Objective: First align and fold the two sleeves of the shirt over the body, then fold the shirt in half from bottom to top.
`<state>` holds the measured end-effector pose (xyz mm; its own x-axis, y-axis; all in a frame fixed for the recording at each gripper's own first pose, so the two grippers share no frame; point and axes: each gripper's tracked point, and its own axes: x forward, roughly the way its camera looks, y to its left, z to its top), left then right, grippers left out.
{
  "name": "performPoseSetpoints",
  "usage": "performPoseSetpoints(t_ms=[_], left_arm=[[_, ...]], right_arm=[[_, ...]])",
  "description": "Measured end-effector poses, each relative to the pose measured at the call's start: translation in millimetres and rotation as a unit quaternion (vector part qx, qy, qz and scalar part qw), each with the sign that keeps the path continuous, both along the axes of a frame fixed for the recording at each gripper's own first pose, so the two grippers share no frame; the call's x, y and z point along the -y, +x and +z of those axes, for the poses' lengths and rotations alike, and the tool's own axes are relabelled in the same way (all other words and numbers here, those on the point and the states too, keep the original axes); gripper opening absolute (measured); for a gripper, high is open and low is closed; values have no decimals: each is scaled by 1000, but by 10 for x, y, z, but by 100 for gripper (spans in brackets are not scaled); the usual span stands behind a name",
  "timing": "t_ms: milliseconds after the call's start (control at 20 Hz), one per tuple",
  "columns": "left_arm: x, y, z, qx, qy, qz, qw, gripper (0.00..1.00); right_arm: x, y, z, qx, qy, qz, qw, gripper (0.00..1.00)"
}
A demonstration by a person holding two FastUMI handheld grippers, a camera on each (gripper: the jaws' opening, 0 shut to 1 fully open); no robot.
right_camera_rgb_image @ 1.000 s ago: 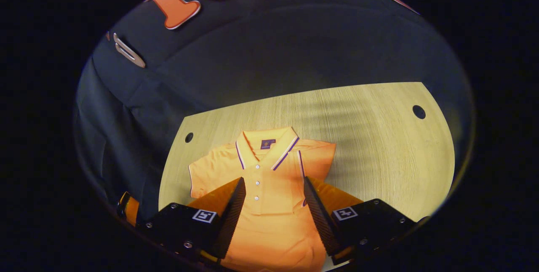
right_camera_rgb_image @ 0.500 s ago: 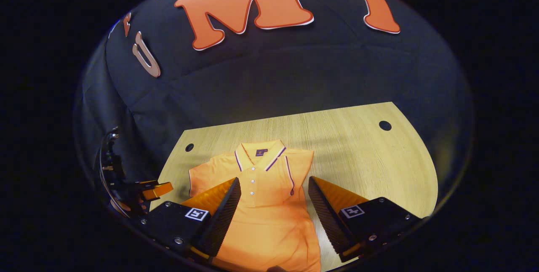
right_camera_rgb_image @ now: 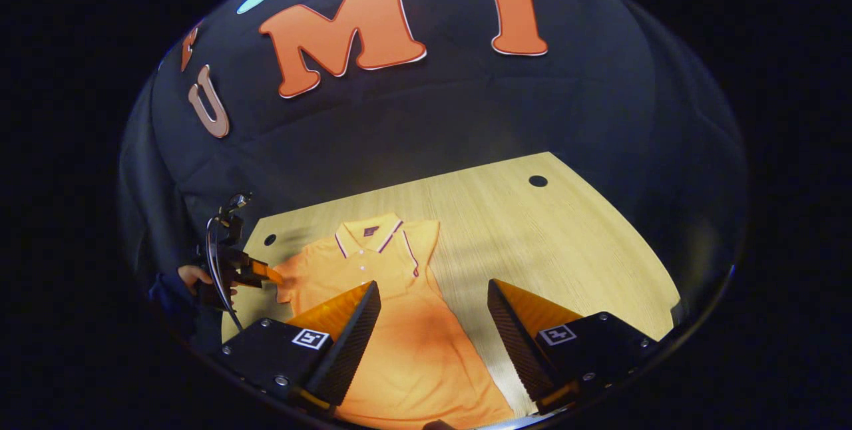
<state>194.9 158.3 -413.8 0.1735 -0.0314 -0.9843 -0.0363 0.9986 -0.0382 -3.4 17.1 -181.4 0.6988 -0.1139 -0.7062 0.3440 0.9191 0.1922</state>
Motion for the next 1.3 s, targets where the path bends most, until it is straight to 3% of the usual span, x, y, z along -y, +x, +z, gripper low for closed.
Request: performPoseSetpoints(t_ms=[300,450,500,550,650,800,1000,1300], left_arm=[[-45,106,-266,-48,28,10,998,96],[7,132,-290,-54,18,18,998,95],[6,107,-306,-59,19,20,998,89],[33,126,-276,-56,18,20,998,89],[79,162,-306,-40,12,1,999,71],[188,225,-247,-6,-21,-13,1000,12],[313,371,103,55,-52,-48,996,12],[812,466,548,110,-57,-130,984,12]], right_arm=[[89,-360,-19,-11,-22,-8,1000,98],[124,-423,-30,-10,-24,-12,1000,98],[133,-447,-46,-12,-23,-13,1000,99],[124,-464,-56,-12,-20,-11,1000,99],[144,-474,-99,-12,-12,-16,1000,99],[147,-522,-141,-14,2,-22,1000,98],[204,-576,-145,-17,1,-25,1000,98],[238,-569,-98,-11,6,-27,1000,99]])
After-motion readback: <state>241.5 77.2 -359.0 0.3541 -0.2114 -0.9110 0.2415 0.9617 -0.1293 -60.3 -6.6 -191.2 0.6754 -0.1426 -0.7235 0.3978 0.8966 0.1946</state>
